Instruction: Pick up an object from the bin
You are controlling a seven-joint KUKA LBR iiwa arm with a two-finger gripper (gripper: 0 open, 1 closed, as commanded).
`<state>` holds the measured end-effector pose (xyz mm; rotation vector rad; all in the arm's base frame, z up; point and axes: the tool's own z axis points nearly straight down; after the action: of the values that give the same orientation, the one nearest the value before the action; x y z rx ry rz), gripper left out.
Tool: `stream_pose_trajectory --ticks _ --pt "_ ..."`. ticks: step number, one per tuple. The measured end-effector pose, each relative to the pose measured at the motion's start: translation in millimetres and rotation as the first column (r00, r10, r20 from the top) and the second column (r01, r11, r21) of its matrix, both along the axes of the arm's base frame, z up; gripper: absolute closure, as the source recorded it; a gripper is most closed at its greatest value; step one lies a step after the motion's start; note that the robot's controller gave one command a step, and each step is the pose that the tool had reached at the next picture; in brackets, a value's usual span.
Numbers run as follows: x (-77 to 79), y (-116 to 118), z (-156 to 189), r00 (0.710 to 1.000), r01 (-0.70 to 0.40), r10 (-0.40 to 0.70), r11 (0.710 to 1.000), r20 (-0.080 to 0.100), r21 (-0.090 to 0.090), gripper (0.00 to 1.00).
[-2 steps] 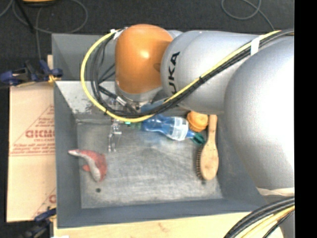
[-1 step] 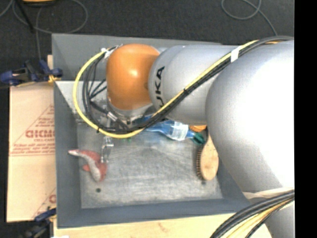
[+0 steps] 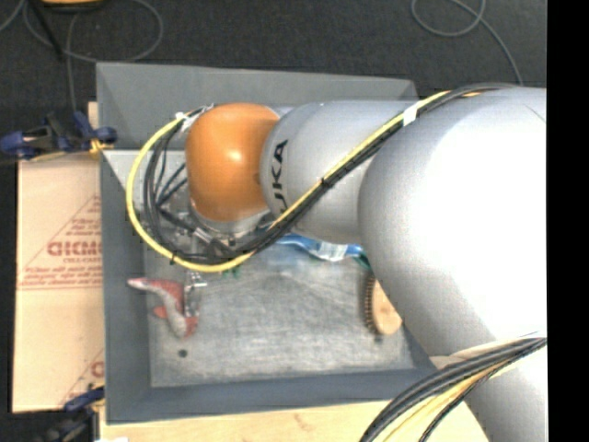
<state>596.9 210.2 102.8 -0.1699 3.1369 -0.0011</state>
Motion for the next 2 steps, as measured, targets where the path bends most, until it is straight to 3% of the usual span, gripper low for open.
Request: stream_pose_trajectory --ticks 1,2 --pt "-3.5 -2.3 -13.2 0.996 -0.086 0.086 0.996 0.005 0.003 0.0" --pt "-3.6 -2.3 -14.7 1.0 -0.024 0.024 1.0 0.004 0.003 0.0"
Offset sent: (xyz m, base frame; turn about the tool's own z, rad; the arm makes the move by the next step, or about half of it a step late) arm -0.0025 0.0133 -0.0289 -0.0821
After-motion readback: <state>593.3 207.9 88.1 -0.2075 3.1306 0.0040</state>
